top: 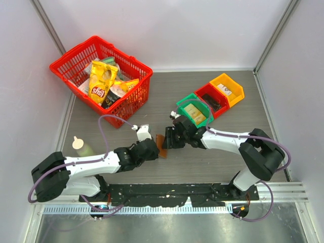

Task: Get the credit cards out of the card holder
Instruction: Open the card holder at the center of the board.

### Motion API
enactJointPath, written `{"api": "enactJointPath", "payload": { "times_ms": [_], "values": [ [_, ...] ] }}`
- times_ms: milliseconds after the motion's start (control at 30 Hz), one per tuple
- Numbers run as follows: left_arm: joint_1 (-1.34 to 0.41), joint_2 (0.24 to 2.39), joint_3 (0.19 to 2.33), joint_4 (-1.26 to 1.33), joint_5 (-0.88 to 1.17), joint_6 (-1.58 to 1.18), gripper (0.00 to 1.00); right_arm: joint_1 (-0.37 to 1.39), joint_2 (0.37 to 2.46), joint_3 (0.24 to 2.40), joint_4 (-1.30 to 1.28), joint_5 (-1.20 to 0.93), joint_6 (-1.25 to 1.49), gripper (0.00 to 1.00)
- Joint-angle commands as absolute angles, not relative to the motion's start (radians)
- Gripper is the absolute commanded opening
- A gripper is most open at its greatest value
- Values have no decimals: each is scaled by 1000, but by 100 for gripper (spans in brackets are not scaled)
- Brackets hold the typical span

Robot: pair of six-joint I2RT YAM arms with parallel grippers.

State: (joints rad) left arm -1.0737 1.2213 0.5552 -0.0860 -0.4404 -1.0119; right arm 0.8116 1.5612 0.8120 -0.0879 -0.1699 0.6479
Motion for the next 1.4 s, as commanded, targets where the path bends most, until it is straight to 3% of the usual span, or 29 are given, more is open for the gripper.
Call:
{"api": "enactJointPath", "payload": {
  "times_ms": [0, 167, 433, 767, 1033, 1100, 1233, 1367],
  "values": [
    [-1083, 1206, 591, -103, -489, -991, 0, 816, 1586, 845, -18, -183, 621, 45],
    [-1095, 1195, 598, -113, -492, -986, 0, 816, 1626, 830, -26, -138, 601, 37],
    [-1112, 1160, 620, -153, -531, -960, 0, 816, 1628, 805, -113, -14, 597, 1],
    [-1115, 1077, 604, -186, -552, -986, 0, 813, 1572, 764, -183, 133, 584, 1],
    [-1115, 1051, 552, -149, -571, -1045, 0, 758, 1431, 623, 43, -72, 666, 1],
    [-1117, 1057, 554, -138, -565, -1046, 0, 753, 1392, 598, 87, -107, 689, 8],
    [-1115, 1062, 572, -141, -569, -1025, 0, 756, 1278, 520, 256, -138, 767, 44],
    [-1115, 1058, 580, -143, -554, -1011, 0, 755, 1227, 500, 340, -163, 799, 59]
  ]
}}
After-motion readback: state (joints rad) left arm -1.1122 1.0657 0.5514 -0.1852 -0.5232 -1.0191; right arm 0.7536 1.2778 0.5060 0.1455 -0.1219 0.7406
